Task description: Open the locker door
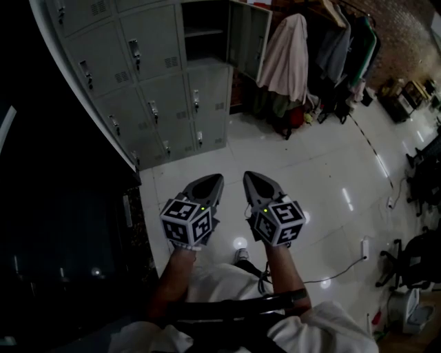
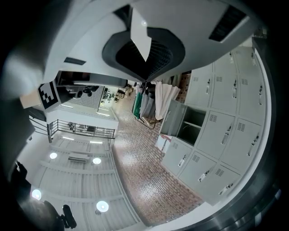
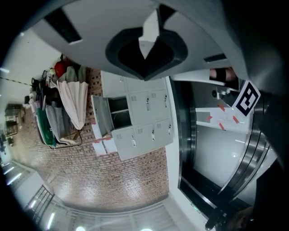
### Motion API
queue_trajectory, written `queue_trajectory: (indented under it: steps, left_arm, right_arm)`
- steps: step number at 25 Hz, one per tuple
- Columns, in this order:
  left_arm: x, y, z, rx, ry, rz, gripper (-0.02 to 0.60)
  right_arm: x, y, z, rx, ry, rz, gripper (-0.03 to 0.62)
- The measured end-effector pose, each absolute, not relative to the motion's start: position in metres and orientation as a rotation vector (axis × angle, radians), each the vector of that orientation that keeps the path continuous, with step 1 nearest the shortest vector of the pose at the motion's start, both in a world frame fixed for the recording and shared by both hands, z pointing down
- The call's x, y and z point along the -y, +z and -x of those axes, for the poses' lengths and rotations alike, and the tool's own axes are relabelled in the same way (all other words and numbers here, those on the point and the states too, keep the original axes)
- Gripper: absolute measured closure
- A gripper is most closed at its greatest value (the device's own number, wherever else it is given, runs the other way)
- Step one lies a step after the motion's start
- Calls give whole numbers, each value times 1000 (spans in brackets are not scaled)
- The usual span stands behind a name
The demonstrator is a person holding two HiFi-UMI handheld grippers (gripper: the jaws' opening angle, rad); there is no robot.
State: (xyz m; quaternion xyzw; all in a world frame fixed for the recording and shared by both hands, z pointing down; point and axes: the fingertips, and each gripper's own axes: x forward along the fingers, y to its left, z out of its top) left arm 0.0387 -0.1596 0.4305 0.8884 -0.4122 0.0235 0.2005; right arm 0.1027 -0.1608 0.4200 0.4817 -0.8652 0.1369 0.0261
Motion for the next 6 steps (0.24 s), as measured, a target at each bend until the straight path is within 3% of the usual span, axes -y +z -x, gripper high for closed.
queue_trajectory:
  steps: [6]
  left_arm:
    - [164, 424, -30, 1147, 54, -2492, 583]
  right_arm:
    - [165, 416, -95, 2663, 408, -1500, 591]
